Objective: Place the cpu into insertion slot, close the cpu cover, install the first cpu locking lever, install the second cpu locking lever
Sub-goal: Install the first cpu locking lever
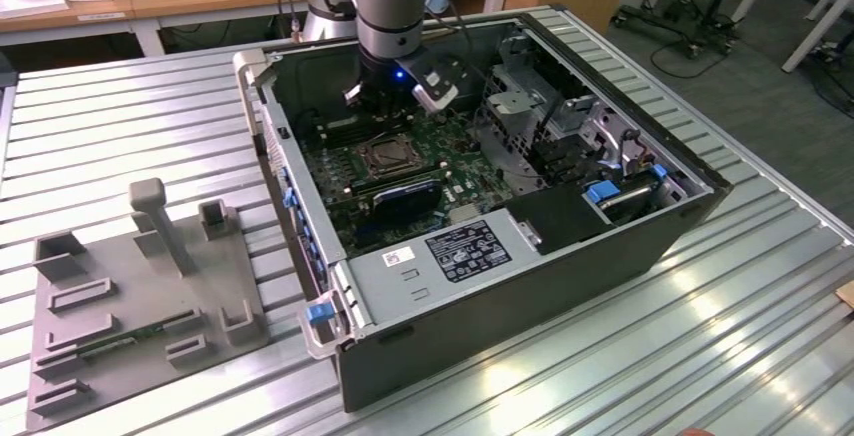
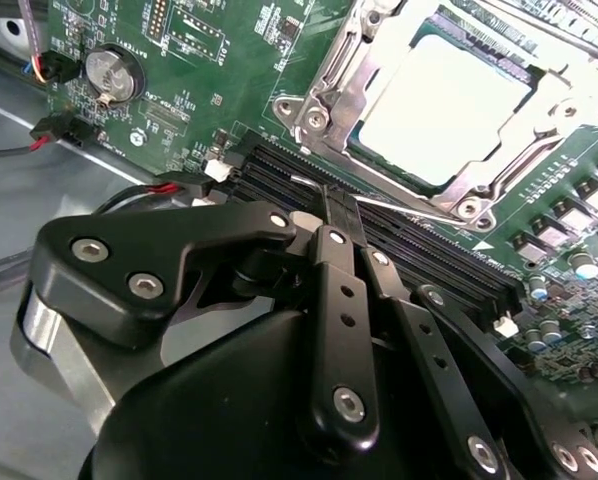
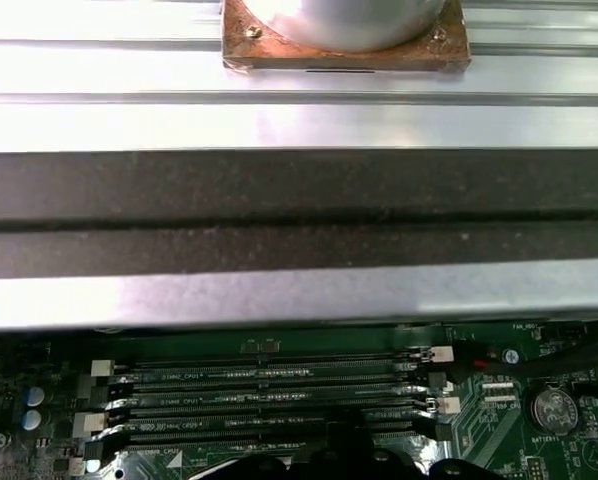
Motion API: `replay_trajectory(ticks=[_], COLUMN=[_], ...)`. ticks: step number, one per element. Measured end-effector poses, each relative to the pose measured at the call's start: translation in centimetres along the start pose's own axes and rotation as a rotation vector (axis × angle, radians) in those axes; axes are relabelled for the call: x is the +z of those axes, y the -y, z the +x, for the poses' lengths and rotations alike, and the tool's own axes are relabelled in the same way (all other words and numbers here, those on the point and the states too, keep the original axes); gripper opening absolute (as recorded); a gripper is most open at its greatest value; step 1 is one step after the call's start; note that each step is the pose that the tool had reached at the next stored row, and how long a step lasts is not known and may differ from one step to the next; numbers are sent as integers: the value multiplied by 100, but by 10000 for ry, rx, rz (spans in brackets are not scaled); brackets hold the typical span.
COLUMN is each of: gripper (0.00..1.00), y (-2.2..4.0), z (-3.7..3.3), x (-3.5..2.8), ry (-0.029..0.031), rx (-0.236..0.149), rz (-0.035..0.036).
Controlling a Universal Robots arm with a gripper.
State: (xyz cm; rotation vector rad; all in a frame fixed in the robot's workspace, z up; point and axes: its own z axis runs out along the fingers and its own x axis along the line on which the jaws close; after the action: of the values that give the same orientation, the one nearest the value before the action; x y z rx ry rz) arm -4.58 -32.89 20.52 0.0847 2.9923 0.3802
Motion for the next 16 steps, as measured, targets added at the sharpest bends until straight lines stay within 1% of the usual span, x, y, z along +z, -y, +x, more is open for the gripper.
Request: replay_trajectory(ticks=[3, 8, 12, 16], gripper=[11, 11, 11, 11], y=[0, 0, 1, 1], z=[0, 0, 0, 0], x=[0, 1, 3, 4], ry=[32, 42, 122, 134], rx=[124, 157, 461, 506], rz=[15, 19, 55, 59])
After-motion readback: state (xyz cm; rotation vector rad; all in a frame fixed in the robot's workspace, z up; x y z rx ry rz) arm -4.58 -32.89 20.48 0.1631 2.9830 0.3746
